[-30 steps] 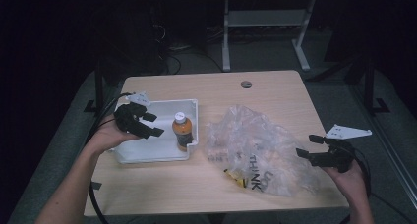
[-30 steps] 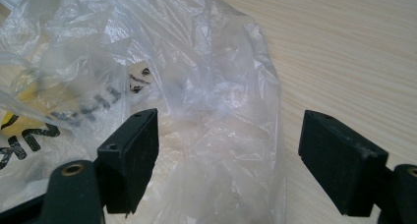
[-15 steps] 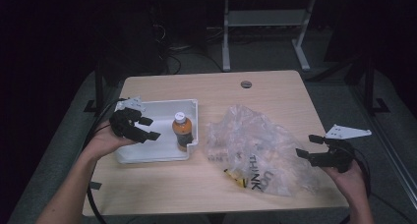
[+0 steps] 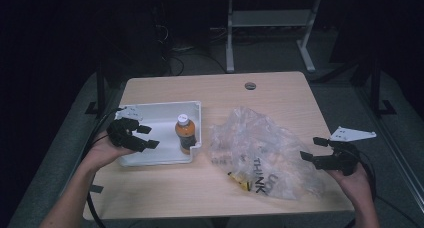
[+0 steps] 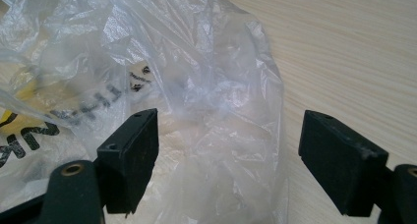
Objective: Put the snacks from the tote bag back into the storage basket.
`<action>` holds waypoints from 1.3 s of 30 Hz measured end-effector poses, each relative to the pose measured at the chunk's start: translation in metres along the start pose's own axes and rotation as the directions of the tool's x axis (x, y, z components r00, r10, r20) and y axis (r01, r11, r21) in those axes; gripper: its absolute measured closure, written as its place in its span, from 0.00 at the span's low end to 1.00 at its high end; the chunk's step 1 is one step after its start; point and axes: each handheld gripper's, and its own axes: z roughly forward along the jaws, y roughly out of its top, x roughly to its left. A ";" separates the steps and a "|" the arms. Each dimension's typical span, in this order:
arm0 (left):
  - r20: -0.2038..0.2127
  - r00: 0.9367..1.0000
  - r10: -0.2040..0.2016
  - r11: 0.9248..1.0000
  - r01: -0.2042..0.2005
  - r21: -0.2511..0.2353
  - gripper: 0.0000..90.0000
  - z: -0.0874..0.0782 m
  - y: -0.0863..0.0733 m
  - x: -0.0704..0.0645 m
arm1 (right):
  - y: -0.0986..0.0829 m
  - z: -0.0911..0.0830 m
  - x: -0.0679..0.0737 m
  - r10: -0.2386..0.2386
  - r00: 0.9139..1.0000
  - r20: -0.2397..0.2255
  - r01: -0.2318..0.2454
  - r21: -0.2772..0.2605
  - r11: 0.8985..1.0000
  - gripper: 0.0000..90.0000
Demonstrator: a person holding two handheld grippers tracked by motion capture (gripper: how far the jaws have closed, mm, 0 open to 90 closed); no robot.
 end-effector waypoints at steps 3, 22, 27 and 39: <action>0.001 1.000 0.000 1.000 0.000 0.002 0.38 0.000 -0.002 0.000 | 0.000 0.000 0.000 0.000 1.000 0.000 0.000 0.000 1.000 0.25; -0.032 0.999 -0.034 0.999 0.034 -0.005 0.37 0.000 -0.035 0.000 | -0.001 0.002 0.001 -0.007 1.000 0.003 0.007 0.010 1.000 0.25; -0.030 0.999 -0.042 0.999 0.042 -0.004 0.37 0.002 -0.041 0.000 | -0.001 0.002 0.001 -0.004 1.000 0.004 0.004 0.014 1.000 0.25; -0.040 0.998 -0.039 0.999 0.039 -0.009 0.37 0.000 -0.052 -0.005 | -0.001 0.003 0.002 -0.009 1.000 0.000 0.009 0.014 1.000 0.25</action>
